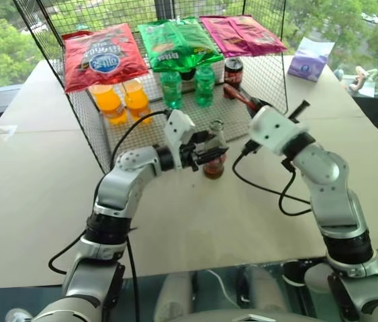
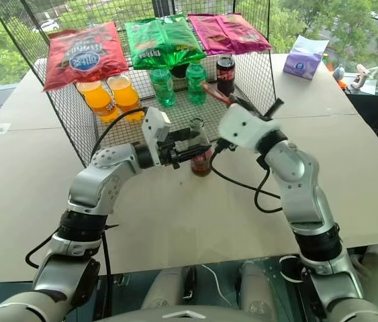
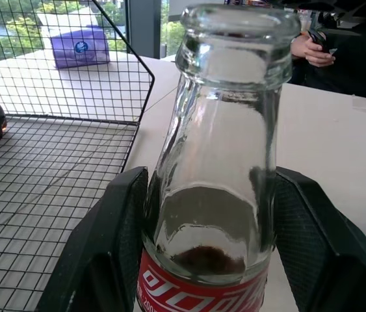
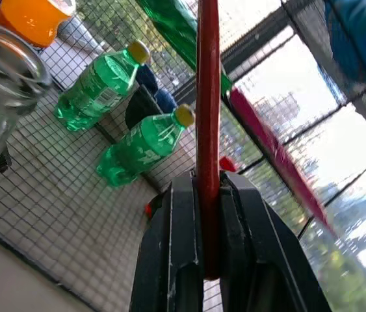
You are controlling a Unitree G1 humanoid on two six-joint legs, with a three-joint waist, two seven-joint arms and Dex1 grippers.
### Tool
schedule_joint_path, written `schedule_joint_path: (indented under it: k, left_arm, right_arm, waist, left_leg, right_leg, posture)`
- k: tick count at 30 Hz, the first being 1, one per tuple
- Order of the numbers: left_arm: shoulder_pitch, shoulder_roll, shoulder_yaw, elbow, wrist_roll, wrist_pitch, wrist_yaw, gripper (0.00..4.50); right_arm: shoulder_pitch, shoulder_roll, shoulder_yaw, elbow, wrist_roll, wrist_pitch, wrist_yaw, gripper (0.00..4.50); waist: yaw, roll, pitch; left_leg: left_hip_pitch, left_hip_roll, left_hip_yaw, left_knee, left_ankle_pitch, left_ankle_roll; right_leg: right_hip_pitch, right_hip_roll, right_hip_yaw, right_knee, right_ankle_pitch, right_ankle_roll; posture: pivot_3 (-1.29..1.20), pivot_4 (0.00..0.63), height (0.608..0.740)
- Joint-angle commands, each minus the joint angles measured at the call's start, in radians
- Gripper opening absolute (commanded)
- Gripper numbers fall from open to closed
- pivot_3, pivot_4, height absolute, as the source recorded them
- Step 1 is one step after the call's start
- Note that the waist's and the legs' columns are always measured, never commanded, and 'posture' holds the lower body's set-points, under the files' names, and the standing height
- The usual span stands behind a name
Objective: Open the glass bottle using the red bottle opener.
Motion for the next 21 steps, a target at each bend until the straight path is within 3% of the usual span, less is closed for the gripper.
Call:
schedule_joint_path:
  k: [1, 7, 12, 21]
  left_arm:
    - [0.001, 0.004, 0.016, -0.035, -0.015, -0.016, -0.003, 2.21]
    - [0.0, 0.01, 0.019, -0.046, -0.02, -0.016, -0.006, 2.21]
    - [0.007, 0.018, 0.02, -0.057, -0.02, -0.016, -0.004, 2.21]
    - [0.016, 0.018, 0.02, -0.072, -0.014, -0.018, 0.013, 2.21]
  right_arm:
    - [0.026, 0.046, -0.11, -0.108, 0.094, 0.198, 0.011, 0.0]
    - [0.091, 0.119, -0.242, -0.19, 0.362, 0.655, 0.123, 0.0]
    - [0.128, 0.135, -0.252, -0.152, 0.507, 0.849, 0.128, 0.0]
    - [0.072, 0.148, -0.267, 0.082, 0.6, 0.879, 0.029, 0.0]
  waist:
    - [0.0, 0.0, 0.0]
    - [0.0, 0.0, 0.0]
    - [-0.004, 0.002, 0.001]
    - [-0.007, 0.002, 0.001]
  left_leg:
    - [0.0, 0.0, 0.0, 0.0, 0.0, 0.0]
    - [0.0, 0.0, 0.0, -0.001, 0.0, 0.0]
    - [0.0, 0.0, 0.0, -0.001, 0.0, 0.0]
    - [-0.001, 0.0, 0.0, -0.002, 0.0, 0.0]
  right_leg:
    - [0.0, 0.0, 0.0, 0.0, 0.0, 0.0]
    - [0.0, 0.0, 0.0, 0.0, 0.0, 0.0]
    - [-0.001, 0.0, 0.0, 0.0, 0.0, 0.0]
    - [-0.002, 0.0, 0.0, -0.001, 0.0, 0.0]
  posture:
    - [0.0, 0.15, 0.74]
    - [0.0, 0.15, 0.74]
    - [0.0, 0.15, 0.74]
    - [0.0, 0.15, 0.74]
